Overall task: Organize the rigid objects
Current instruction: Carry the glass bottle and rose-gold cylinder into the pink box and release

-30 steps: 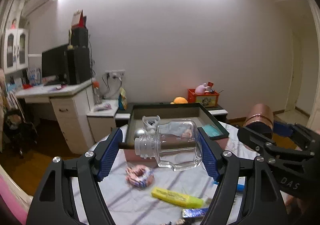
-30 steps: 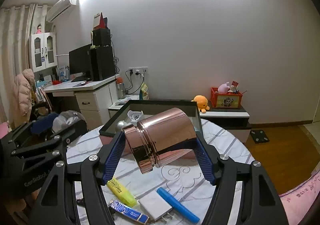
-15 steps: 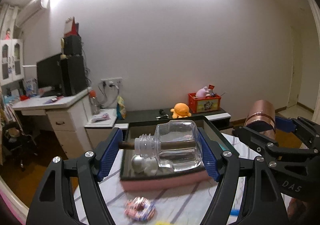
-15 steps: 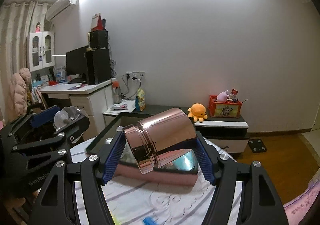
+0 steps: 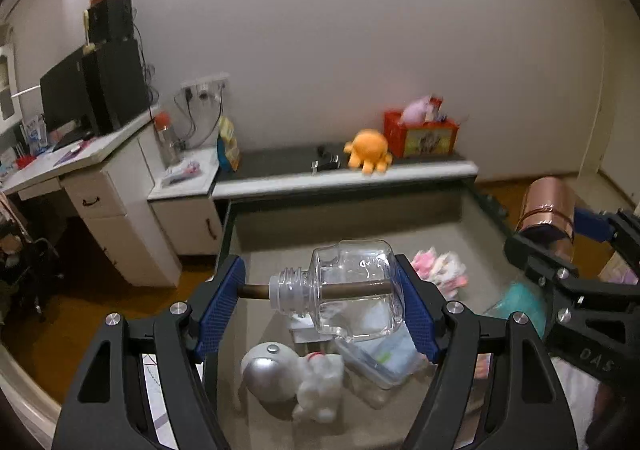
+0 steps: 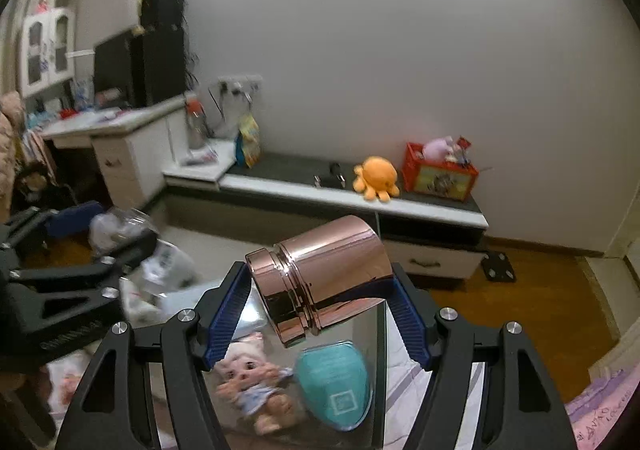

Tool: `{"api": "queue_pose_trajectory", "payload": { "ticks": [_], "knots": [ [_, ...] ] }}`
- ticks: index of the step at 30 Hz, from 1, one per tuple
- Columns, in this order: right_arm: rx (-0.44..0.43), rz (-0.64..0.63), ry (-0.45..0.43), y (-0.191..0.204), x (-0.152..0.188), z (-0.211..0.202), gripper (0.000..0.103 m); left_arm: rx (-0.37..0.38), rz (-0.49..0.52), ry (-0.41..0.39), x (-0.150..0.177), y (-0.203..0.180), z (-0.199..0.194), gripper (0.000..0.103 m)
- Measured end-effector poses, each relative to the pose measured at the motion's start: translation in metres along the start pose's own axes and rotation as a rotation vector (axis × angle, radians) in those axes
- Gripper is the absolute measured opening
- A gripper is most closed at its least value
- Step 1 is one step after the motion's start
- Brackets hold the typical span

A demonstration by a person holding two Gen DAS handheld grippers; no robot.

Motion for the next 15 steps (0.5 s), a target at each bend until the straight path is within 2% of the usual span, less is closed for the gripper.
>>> {"api": "queue_pose_trajectory", "payload": {
  "ticks": [1,5,9,11,13,15],
  "knots": [
    [-0.001,0.009,0.024,-0.002,0.002,0.01,0.07,0.005,0.005,0.038,0.003,-0.001,0.013,0.075],
    [0.009,0.003,0.098,-0.003,0.01,0.038,0.07,0.006,0.016,0.109,0.011,-0.003,0.035,0.076],
    [-0.011,0.031,0.157,-0.006,0.013,0.056,0.07,0.01,0.024,0.119,0.013,-0.006,0.038,0.076],
    [-0.027,0.041,0.173,-0.006,0.016,0.063,0.07,0.007,0.03,0.112,0.011,-0.007,0.038,0.082],
    [-0.035,0.05,0.187,-0.006,0.02,0.067,0.07,-0.008,0.035,0.108,0.009,-0.006,0.037,0.093],
    [-0.042,0.059,0.176,-0.006,0.021,0.064,0.07,-0.014,0.038,0.104,0.009,-0.005,0.033,0.095]
  ]
}}
Point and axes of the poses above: each gripper's, at about its wrist camera, not at the fingertips, and z roughly the way its jaws point, y to its left, x to its underside, the point moved 4 cm from there along z, roughly the way its jaws point, and after that the axes turned 9 degrees about z, right-handed, at the moved point
